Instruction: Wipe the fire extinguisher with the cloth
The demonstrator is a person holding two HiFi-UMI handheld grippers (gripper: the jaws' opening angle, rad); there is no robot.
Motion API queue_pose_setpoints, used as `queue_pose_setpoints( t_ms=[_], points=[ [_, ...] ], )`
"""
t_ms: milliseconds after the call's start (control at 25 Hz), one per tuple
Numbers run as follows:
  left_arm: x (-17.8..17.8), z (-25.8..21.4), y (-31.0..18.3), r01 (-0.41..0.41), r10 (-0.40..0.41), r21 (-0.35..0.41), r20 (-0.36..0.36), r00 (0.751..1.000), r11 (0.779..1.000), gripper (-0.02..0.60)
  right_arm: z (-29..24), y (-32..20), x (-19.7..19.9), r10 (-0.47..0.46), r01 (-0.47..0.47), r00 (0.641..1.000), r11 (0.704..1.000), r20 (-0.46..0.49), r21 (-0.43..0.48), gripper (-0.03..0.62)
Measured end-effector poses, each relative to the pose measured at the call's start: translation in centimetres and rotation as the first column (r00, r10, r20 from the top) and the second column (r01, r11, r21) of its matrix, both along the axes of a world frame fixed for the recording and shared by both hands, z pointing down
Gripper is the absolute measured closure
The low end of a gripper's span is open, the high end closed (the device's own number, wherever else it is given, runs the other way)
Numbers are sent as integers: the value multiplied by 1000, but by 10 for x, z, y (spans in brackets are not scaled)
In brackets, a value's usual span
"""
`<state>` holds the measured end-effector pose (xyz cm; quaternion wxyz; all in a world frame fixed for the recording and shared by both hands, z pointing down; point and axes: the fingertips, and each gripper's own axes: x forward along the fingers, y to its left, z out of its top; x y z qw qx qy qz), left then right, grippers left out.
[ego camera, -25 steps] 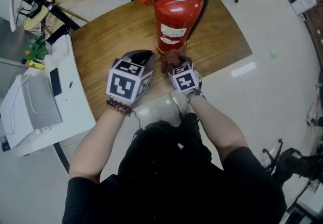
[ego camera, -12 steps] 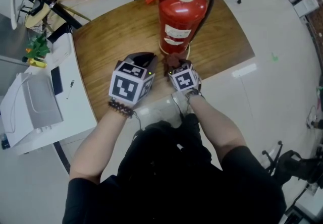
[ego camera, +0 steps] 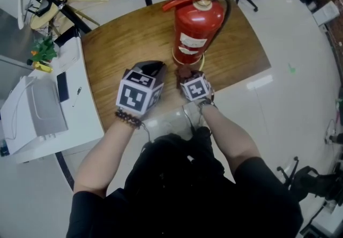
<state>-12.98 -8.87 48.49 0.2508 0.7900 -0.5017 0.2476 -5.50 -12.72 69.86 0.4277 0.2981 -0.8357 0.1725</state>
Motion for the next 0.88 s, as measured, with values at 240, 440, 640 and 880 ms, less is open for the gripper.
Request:
queue_pose_setpoints(
  t_ms=[240, 440, 640, 880],
  points=[
    [-3, -2, -3, 3, -3, 10, -9, 1000, 1000, 558, -30, 14, -2, -60, 59, 997, 998, 39, 25, 441],
    [-7, -8, -5, 16, -15, 31, -27, 1000, 999, 558, -91, 24, 4, -109, 97, 985, 990, 134, 99, 442],
    [-19, -11, -2, 48, -46, 41, -45, 998, 998, 558, -173, 30, 10, -178, 131, 963, 966, 203, 223, 442],
    [-26, -15, 0, 72, -69, 55, -57, 996, 996, 558, -275, 40, 7, -286, 167, 926, 896, 247, 412, 442]
  ],
)
